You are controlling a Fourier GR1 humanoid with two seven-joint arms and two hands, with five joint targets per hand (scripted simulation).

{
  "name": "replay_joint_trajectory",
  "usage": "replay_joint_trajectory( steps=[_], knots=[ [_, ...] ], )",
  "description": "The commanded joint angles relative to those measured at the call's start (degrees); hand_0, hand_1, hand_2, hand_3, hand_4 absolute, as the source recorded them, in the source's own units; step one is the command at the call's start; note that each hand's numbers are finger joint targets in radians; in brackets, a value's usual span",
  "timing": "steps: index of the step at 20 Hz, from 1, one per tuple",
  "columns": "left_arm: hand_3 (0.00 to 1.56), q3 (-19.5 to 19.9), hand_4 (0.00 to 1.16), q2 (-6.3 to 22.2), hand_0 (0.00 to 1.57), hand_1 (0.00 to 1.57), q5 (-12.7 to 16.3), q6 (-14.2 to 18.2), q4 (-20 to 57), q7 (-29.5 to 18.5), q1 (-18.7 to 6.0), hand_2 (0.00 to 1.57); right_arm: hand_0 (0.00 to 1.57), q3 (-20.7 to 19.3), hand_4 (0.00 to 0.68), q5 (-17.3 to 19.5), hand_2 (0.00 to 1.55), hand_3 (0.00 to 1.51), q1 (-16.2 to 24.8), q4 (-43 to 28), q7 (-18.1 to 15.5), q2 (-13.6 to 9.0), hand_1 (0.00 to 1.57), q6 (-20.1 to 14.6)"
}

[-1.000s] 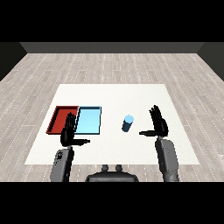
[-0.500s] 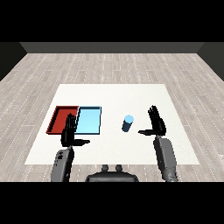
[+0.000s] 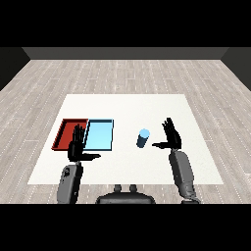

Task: Pick the blue can and put it in the blue box

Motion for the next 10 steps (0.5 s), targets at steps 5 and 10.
replay_joint_trajectory(
  steps=[5, 10],
  knots=[
    [0.00, -0.74, 0.00, -0.27, 0.00, 0.00, 0.68, -1.28, -3.49, -1.45, 5.68, 0.00, 0.00, 1.66, 0.000, 1.59, 0.00, 0.00, -4.18, 9.05, -2.79, 3.57, 0.00, -2.73],
    [0.00, 1.47, 0.00, -0.38, 0.00, 0.00, 0.73, -0.38, 4.72, -4.77, -2.32, 0.00, 0.00, 2.21, 0.000, 0.60, 0.00, 0.00, -3.10, 5.99, 0.34, 4.33, 0.00, -5.18]
  ],
)
